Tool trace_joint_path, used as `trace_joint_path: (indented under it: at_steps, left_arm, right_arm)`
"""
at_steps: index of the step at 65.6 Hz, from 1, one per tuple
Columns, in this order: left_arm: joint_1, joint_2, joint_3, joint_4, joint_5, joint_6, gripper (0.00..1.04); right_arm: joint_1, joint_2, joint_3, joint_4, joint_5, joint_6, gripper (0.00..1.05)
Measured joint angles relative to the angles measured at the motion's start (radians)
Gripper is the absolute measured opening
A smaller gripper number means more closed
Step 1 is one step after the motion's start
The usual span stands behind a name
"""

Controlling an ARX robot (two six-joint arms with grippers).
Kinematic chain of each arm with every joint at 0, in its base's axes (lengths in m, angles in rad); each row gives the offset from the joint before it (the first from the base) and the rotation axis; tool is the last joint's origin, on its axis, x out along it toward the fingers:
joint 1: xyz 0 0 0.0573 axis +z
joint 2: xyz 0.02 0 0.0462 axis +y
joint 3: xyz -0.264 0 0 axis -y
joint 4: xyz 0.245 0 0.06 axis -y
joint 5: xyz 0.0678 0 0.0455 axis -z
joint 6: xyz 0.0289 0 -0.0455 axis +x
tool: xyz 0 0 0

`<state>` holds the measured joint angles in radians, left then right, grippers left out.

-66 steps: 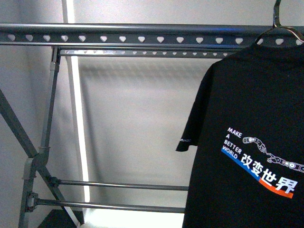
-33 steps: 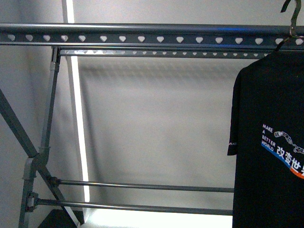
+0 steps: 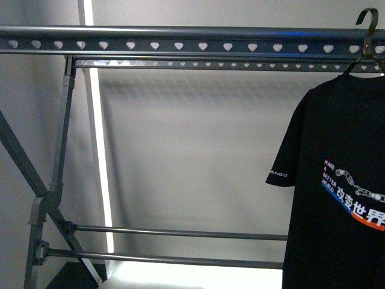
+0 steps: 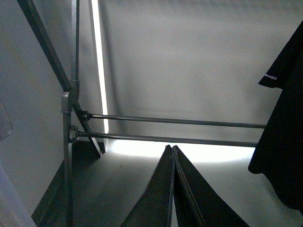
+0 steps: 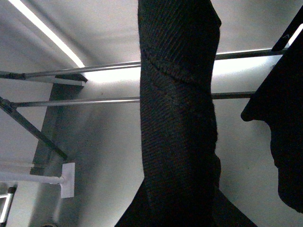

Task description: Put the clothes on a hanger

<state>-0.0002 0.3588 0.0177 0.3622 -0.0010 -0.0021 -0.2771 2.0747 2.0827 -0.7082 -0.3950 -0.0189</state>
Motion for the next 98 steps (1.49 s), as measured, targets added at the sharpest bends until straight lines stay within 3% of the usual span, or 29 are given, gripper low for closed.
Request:
trace_joint_path:
  at_steps: [21, 37, 43, 48, 55, 63, 68, 75, 82, 85, 98]
  left_arm:
    - [0.0, -0.125, 0.0, -0.123, 0.0, 0.0, 0.04]
    - [0.0, -0.185, 0.0, -0.185, 0.0, 0.0, 0.04]
    - [0.0, -0.308, 0.0, -0.338, 0.0, 0.0, 0.04]
    - [0.0, -0.348, 0.0, -0.355, 0.0, 0.0, 0.04]
    - [0.0, -0.353, 0.0, -0.358, 0.0, 0.0, 0.04]
    - [0.0, -0.354, 0.0, -0.358, 0.0, 0.0, 0.04]
    - [0.0, -0.354, 0.0, -0.358, 0.0, 0.0, 0.04]
    - [0.0, -0.354, 0.0, -0.358, 0.0, 0.0, 0.04]
    - [0.0, -0.354, 0.0, -0.358, 0.0, 0.0, 0.04]
    - [0.0, -0.355, 0.0, -0.358, 0.0, 0.0, 0.04]
    - [0.0, -0.355, 0.0, -0.358, 0.0, 0.0, 0.04]
  right_arm:
    - [0.008, -0.091, -0.238, 0.135, -0.027, 0.006, 0.09]
    - [0.011, -0.219, -0.386, 0.322, -0.094, 0.064, 0.5]
    - [0.01, -0.309, -0.439, 0.378, -0.111, 0.09, 0.66]
    - [0.006, -0.392, -0.492, 0.435, -0.118, 0.107, 0.78]
    - [-0.014, -0.605, -0.681, 0.646, -0.06, 0.127, 0.99]
    - [-0.042, -0.904, -1.034, 0.959, 0.009, 0.152, 0.97]
    - [-0.048, -1.065, -1.224, 1.068, 0.01, 0.175, 0.97]
    - [-0.04, -1.374, -1.564, 1.188, 0.094, 0.168, 0.97]
    - [0.006, -1.634, -1.719, 0.822, 0.135, 0.063, 0.73]
    - [0.041, -1.667, -1.772, 0.806, 0.17, 0.042, 0.6]
    - [0.12, -1.746, -1.869, 0.818, 0.245, 0.024, 0.25]
